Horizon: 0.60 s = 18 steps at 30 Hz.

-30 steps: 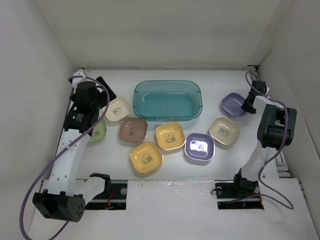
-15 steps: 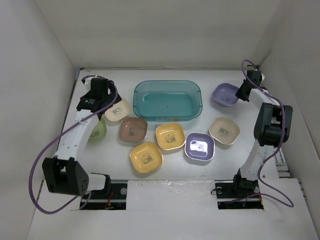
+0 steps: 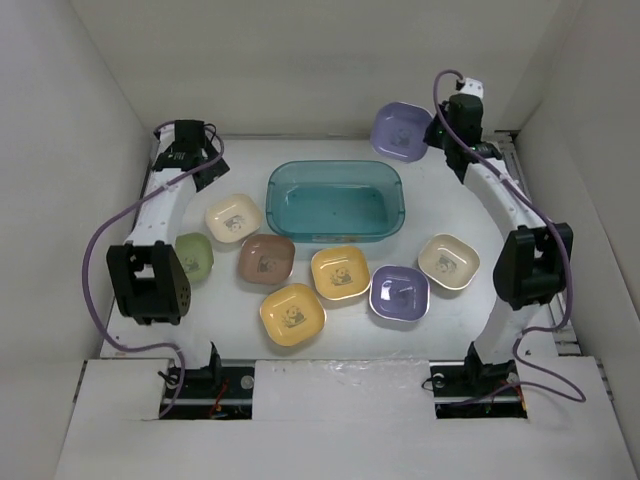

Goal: Place the plates into the plastic bin on the countertop

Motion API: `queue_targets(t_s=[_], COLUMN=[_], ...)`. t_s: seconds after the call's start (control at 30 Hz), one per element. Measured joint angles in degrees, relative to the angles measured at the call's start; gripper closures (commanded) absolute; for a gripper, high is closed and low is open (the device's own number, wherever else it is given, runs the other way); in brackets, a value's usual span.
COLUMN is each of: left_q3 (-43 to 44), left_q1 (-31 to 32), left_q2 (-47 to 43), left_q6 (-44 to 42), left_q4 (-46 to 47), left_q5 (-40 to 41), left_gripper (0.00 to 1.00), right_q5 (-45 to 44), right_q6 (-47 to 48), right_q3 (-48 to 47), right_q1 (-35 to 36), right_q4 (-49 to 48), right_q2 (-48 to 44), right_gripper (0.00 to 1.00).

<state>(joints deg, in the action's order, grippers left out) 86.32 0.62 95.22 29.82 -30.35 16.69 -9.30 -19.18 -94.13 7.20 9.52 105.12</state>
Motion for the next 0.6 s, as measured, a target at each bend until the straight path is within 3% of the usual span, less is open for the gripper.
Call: queue_targets(t_s=[0.17, 0.33, 0.4, 0.5, 0.6], left_q3=[4.55, 5.33, 5.46, 5.51, 4.9], left_q1=[0.02, 0.0, 0.0, -0.02, -0.24], left_q2=[11.65, 16.63, 16.7, 16.68, 16.68], left_q6=[-1.29, -1.88, -1.84, -1.7, -1.6], left_q4=[-1.62, -5.27, -6.51, -6.73, -6.6], left_q5=[0.0, 0.44, 1.07, 1.57, 1.55], left_gripper=[0.0, 0.0, 0.03, 0.15, 0.2], right_q5=[3.34, 9.2, 10.49, 11.32, 11.65], right_q6=[3.23, 7.08, 8.26, 9.29, 9.81], right_q3=[1.7, 2.47, 2.58, 3.58, 4.2], right_q1=[6.84, 10.95, 11.8, 13.07, 13.84], right_q4=[-0.92, -0.94, -0.81, -0.46, -0.02], right_q2=[-1.92, 0.35, 2.03, 3.87, 5.18], right_gripper=[1.0, 1.0, 1.0, 1.0, 0.94])
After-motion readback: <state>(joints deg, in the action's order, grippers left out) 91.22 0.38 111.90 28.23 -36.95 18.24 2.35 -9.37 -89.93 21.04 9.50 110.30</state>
